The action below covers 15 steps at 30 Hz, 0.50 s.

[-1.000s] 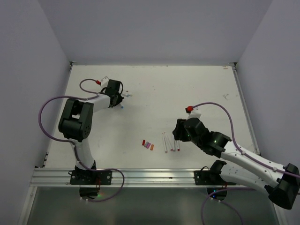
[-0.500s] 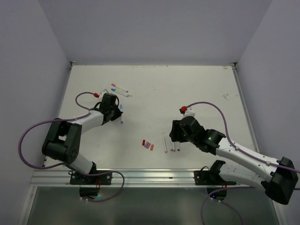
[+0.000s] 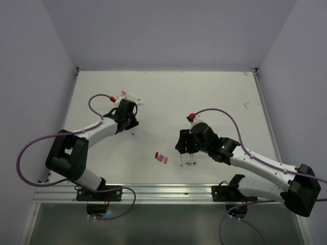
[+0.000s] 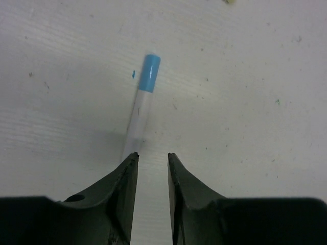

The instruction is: Open the pen caps

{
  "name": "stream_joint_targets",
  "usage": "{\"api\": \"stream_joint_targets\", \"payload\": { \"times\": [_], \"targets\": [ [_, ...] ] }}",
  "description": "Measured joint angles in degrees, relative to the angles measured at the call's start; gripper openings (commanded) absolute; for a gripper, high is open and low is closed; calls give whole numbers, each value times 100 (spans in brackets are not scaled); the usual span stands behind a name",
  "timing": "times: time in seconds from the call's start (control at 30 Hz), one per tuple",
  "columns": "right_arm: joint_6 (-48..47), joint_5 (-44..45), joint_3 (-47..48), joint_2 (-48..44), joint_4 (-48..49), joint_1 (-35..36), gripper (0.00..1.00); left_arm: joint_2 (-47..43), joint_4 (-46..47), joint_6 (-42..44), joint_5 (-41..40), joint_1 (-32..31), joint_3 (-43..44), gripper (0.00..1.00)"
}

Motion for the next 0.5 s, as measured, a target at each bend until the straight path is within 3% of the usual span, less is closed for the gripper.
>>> {"api": "stream_joint_targets", "payload": {
  "times": [0.2, 0.5],
  "targets": [
    [2, 0, -28, -190, 0, 0, 56, 767, -319, 400, -444, 9, 798, 38],
    [-7, 66, -105, -693, -83, 0, 56, 1349, -431, 920, -706, 52, 1211, 33]
  ]
}}
